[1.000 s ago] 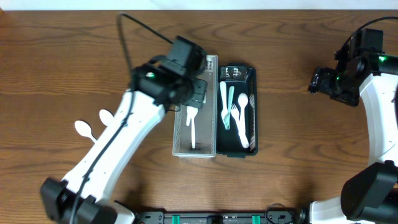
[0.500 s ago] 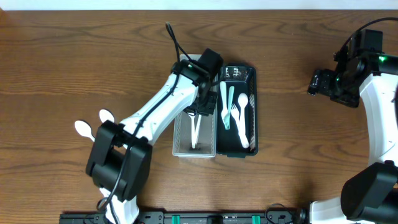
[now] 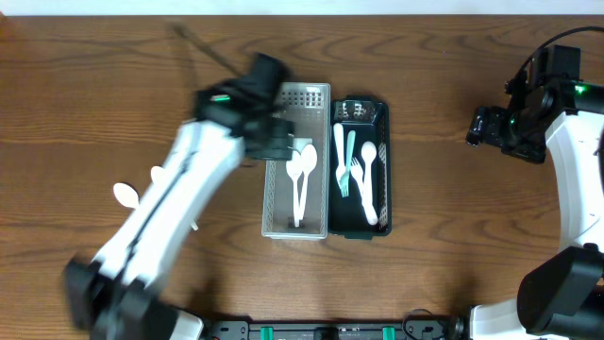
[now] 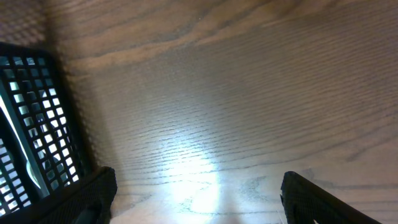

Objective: Pack container
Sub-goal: 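Lower the spoon into the clear basket and open the left gripper, then return the left gripper to the spoons and grasp a third spoon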

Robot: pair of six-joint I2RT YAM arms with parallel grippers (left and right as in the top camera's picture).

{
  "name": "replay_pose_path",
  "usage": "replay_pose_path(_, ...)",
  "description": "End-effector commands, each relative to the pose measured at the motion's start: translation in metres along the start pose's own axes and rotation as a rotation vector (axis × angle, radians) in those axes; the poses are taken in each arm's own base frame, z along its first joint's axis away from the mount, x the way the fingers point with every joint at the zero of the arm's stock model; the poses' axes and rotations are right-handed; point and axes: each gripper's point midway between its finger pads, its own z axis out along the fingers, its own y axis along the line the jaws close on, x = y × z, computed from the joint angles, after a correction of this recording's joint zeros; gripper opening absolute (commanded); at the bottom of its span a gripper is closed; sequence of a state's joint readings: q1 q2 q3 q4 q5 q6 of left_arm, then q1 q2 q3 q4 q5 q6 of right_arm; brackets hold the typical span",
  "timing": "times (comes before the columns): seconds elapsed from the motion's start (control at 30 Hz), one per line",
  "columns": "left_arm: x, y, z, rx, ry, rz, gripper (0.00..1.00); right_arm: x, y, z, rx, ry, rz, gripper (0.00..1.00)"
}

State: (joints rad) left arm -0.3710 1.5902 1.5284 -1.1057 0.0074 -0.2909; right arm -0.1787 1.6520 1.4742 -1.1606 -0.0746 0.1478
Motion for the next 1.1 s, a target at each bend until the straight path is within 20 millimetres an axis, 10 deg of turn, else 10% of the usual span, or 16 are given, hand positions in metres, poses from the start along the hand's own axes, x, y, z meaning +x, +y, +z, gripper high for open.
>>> replay_pose_path(0.0,-0.004,0.064,-0.037,-0.097,-0.078,-0.223,0.98,0.007,0.000,0.008,-0.001,0.028,-0.016,0.88)
replay_pose_path(0.2,0.032,0.170,-0.062,-0.215,-0.055,-0.582,0.98,0.014,-0.002,0.022,0.001,0.045,-0.014,0.88)
replay_pose_path(0.37,0.062,0.217,-0.045,-0.214,0.012,-0.799,0.98,0.015,-0.003,0.026,0.001,0.045,-0.014,0.88)
replay_pose_path(1.07,0.114,0.254,0.092,-0.195,0.097,-0.930,0.98,0.015,-0.003,0.026,0.001,0.045,-0.014,0.89)
